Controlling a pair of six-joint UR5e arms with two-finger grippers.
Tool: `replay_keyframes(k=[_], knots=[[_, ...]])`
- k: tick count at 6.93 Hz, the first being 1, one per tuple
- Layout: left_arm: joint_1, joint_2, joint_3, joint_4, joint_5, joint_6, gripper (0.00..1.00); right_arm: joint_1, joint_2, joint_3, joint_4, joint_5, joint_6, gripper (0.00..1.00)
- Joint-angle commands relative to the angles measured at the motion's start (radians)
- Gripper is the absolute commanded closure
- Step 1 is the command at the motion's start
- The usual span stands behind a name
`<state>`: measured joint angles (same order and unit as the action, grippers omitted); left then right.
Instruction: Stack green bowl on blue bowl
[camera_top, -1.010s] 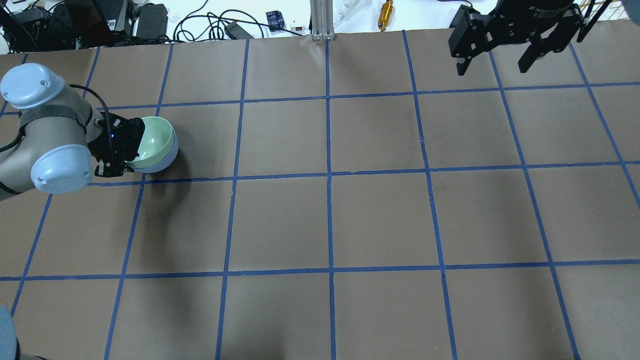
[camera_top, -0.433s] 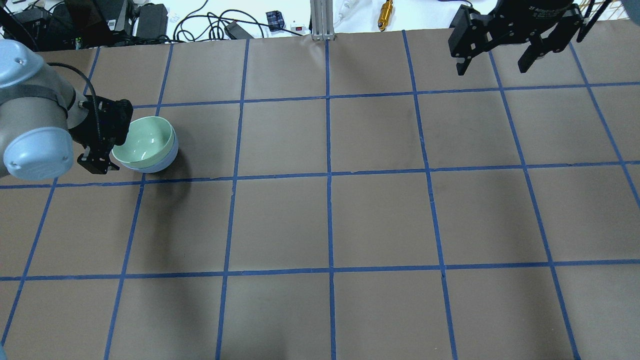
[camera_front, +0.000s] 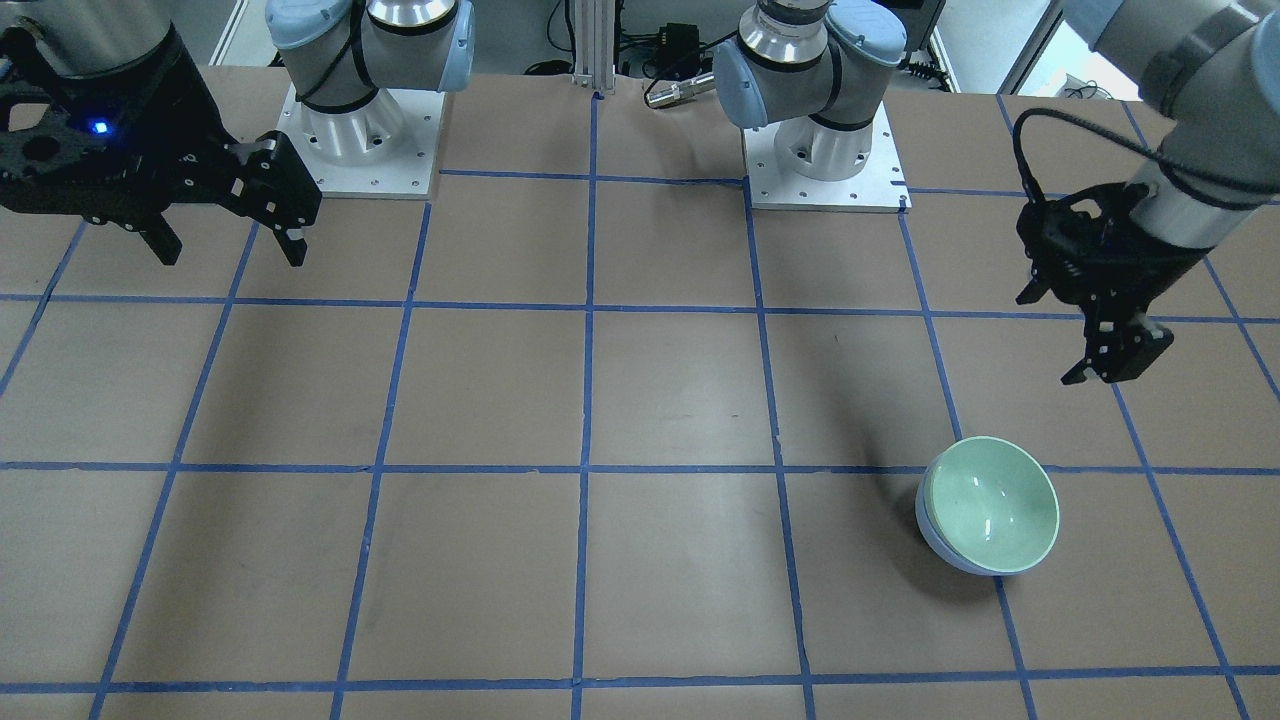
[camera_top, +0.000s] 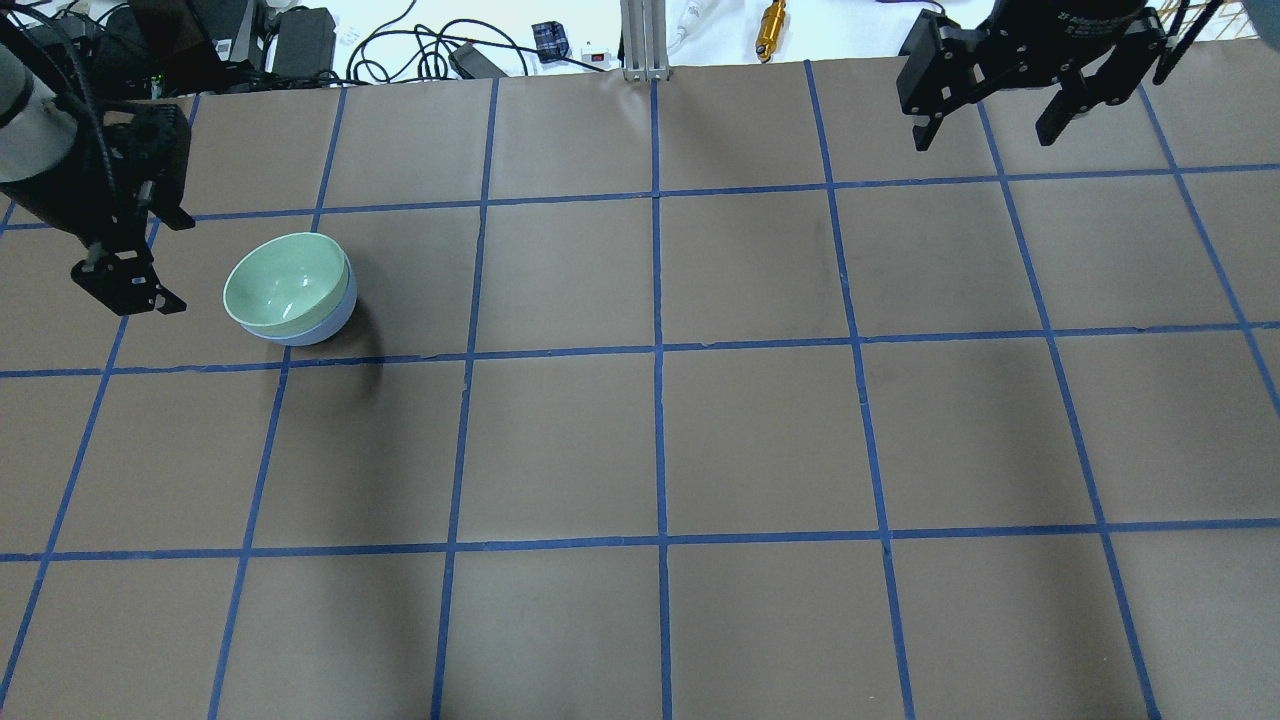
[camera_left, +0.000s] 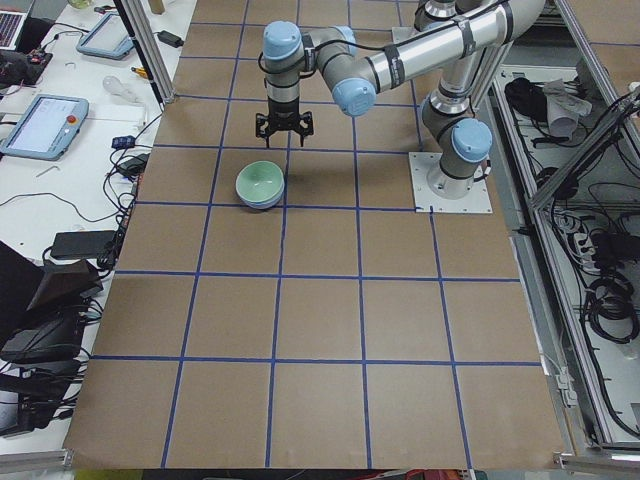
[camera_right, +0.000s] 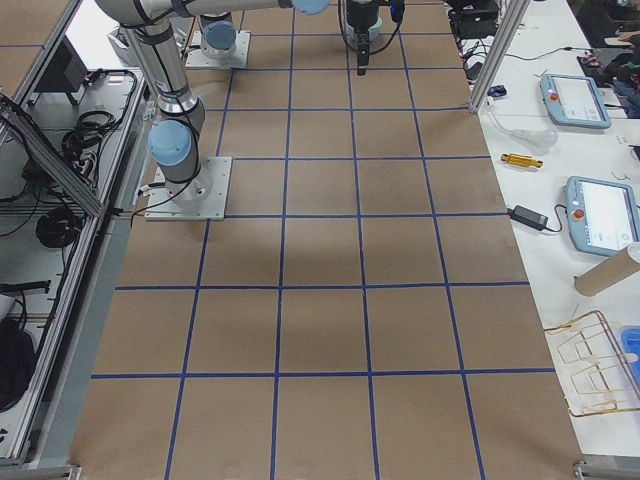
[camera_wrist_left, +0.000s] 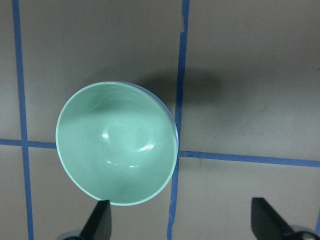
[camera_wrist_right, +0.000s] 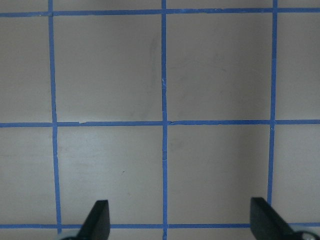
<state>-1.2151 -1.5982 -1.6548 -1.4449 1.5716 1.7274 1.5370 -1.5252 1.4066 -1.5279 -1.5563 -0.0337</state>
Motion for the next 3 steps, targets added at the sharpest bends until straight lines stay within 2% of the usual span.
replay_keyframes(k=[1, 3], knots=[[-0.006, 0.062, 0.087, -0.179, -0.065, -0.243, 0.00, 0.000, -0.001, 0.000, 0.000, -0.001, 0.000, 0.00], [-0.027, 0.084, 0.099, -0.169, -0.071, -0.712, 0.00, 0.000, 0.000, 0.000, 0.000, -0.001, 0.000, 0.00]])
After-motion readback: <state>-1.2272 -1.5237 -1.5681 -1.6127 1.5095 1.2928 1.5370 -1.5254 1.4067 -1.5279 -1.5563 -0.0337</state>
